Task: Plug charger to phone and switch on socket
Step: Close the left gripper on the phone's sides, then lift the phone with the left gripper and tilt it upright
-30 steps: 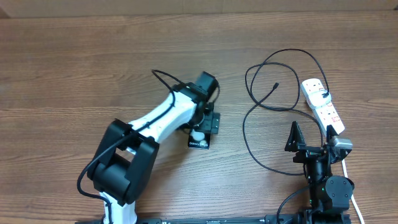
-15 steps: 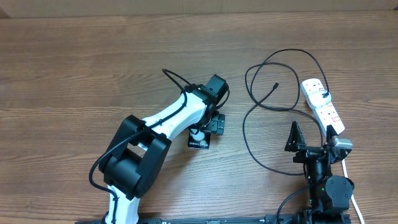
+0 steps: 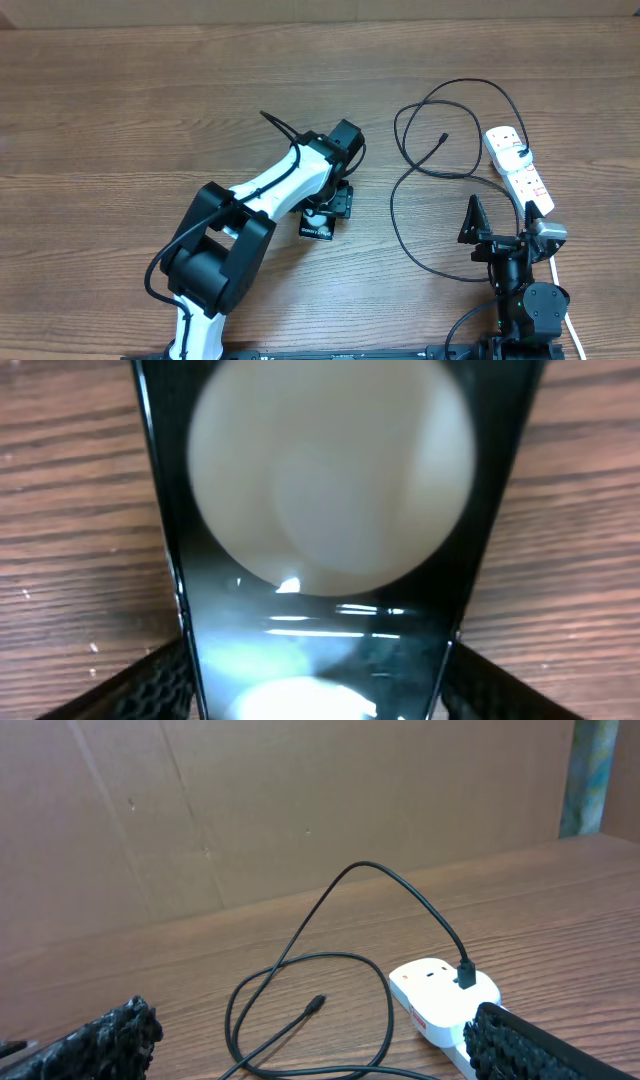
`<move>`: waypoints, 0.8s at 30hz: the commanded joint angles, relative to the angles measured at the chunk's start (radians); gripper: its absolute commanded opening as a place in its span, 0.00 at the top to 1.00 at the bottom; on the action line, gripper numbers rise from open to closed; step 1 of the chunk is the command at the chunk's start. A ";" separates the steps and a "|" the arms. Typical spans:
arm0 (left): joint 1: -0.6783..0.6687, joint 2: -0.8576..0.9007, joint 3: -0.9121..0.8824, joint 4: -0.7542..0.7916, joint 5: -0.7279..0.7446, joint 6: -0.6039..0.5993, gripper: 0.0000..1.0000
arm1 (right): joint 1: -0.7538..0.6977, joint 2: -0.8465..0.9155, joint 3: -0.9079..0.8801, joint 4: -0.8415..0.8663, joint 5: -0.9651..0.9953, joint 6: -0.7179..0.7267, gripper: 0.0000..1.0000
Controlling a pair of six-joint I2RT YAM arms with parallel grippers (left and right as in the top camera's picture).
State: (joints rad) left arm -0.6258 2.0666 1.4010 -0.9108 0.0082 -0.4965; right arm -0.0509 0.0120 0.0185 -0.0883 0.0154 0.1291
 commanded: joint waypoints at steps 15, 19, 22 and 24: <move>0.059 0.097 0.009 -0.080 0.099 0.003 0.37 | 0.006 -0.009 -0.011 0.007 0.006 -0.006 0.00; 0.088 0.097 0.060 -0.112 0.190 0.062 0.41 | 0.006 -0.009 -0.011 0.007 0.006 -0.006 0.00; 0.101 0.097 0.075 -0.112 0.230 0.079 0.41 | 0.006 -0.009 -0.011 0.007 0.006 -0.006 0.00; 0.106 0.097 0.077 -0.114 0.230 0.082 0.40 | 0.006 -0.009 -0.011 0.007 0.006 -0.006 0.00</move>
State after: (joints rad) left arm -0.5293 2.1063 1.4750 -1.0412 0.1623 -0.4610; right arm -0.0505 0.0120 0.0185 -0.0891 0.0154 0.1291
